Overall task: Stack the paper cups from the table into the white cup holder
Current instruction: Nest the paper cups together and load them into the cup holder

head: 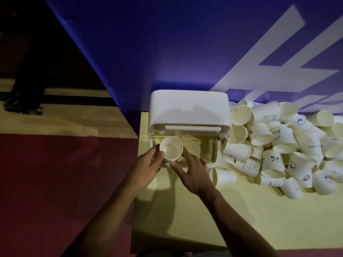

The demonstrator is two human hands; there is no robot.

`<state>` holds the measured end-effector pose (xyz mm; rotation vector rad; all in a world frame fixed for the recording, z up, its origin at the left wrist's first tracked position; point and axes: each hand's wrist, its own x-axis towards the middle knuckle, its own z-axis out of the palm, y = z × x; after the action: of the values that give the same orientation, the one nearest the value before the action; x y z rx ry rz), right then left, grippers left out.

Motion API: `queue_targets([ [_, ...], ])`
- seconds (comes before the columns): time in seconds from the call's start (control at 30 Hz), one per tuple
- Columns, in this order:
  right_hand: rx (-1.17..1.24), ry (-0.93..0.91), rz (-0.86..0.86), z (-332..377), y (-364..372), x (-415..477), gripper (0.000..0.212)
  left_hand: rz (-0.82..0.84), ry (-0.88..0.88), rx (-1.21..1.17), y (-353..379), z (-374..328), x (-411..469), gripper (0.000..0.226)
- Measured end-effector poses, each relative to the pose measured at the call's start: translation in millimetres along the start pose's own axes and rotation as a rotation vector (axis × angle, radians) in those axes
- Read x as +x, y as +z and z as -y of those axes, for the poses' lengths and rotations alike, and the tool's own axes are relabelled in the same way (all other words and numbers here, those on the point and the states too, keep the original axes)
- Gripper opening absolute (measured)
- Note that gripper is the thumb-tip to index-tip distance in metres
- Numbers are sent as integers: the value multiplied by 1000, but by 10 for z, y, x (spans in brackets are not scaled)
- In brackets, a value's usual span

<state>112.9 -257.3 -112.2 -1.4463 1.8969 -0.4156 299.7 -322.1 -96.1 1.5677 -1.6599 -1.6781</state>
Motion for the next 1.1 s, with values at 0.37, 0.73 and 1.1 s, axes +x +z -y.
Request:
queue_targets([
  [0.37,44,34,-39,50,-71,498,66,-158,-3,-16,108,-183,358,19],
  [0.73,93,93,-24,140,-131,631,63,-153,-53,-32,147,-222,463,34],
  [1.1,215,127,1,-9,-376,201,88,-203,-76,-96,243,-137,20,48],
])
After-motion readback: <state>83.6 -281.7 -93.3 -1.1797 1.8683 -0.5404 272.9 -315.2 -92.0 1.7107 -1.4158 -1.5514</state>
